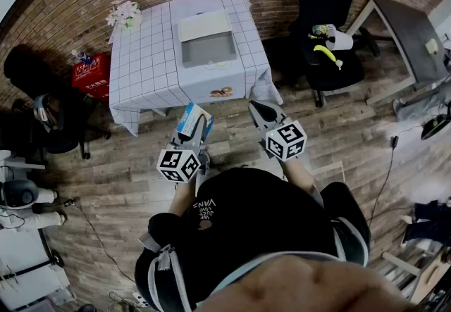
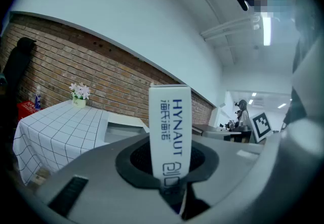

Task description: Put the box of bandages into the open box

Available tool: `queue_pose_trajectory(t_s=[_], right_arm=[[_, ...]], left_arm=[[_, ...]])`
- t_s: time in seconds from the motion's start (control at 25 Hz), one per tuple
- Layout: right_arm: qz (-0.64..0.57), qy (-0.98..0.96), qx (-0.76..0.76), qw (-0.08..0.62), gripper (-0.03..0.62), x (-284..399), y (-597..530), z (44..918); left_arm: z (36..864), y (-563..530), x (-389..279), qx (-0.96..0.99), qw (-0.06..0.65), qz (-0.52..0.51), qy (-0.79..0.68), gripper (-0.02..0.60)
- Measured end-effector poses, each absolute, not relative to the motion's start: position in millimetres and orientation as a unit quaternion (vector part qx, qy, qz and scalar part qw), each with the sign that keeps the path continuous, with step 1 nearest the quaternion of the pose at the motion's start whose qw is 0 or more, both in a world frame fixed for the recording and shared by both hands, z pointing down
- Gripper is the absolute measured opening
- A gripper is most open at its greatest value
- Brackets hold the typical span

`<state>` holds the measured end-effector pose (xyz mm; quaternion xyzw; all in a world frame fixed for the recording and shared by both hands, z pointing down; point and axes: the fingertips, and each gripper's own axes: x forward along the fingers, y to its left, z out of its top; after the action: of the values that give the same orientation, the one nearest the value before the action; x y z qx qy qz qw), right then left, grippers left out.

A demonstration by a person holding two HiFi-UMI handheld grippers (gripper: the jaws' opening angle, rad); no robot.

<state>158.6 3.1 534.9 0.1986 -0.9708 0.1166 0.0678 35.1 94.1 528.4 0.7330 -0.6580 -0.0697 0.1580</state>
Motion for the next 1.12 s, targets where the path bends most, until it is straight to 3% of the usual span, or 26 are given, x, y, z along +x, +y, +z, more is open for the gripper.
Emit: queue_pose_trajectory(t_s=[0.48, 1.12], right_arm=[[0.132, -0.965, 0.214, 0.069, -0.003, 141, -12, 539], [0.152, -0.935, 0.314, 0.067, -0.003, 70, -44, 541]], left_arm=[[528, 76, 13, 0.741, 0.167, -0.077, -0.645, 0.080], [526, 22, -80, 0.793, 0.176, -0.064, -0.580, 0.081]])
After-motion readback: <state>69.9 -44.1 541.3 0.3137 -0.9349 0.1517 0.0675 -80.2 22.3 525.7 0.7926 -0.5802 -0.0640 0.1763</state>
